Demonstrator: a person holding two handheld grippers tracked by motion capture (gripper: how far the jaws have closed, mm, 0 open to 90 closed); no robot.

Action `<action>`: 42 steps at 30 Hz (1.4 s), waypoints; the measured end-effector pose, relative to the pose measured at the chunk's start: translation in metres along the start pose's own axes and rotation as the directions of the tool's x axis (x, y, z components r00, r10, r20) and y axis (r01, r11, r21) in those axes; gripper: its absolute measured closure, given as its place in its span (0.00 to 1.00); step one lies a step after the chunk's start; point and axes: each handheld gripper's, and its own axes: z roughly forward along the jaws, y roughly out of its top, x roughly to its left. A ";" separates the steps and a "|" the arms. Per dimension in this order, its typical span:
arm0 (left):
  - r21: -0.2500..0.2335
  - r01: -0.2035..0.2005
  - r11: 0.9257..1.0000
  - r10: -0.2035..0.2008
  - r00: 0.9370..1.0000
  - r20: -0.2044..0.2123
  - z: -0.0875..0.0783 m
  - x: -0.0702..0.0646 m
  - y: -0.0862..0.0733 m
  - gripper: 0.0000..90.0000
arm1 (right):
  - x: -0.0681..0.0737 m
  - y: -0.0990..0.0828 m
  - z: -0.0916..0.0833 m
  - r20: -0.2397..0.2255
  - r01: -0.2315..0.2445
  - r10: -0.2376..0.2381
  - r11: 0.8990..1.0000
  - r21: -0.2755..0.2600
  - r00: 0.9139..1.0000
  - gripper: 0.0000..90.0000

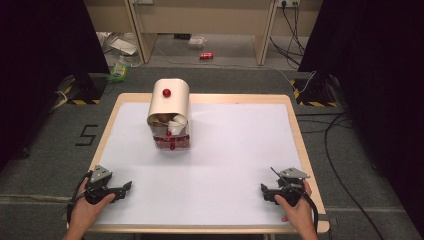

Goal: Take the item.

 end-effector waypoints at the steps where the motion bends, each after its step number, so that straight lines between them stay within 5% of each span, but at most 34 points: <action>1: 0.000 0.000 1.000 0.000 1.000 0.000 0.000 0.000 0.000 0.16 | 0.000 0.000 0.000 0.000 0.000 0.000 1.000 0.000 1.000 0.02; 22: -0.033 -0.007 0.999 0.008 1.000 0.015 -0.006 -0.003 0.003 0.20 | 0.000 0.000 0.000 -0.002 -0.001 0.001 1.000 0.002 1.000 0.02; 42: -0.185 -0.047 0.982 0.073 0.988 0.135 -0.024 -0.042 0.052 0.19 | 0.000 0.000 0.000 -0.003 0.000 0.000 1.000 0.002 1.000 0.02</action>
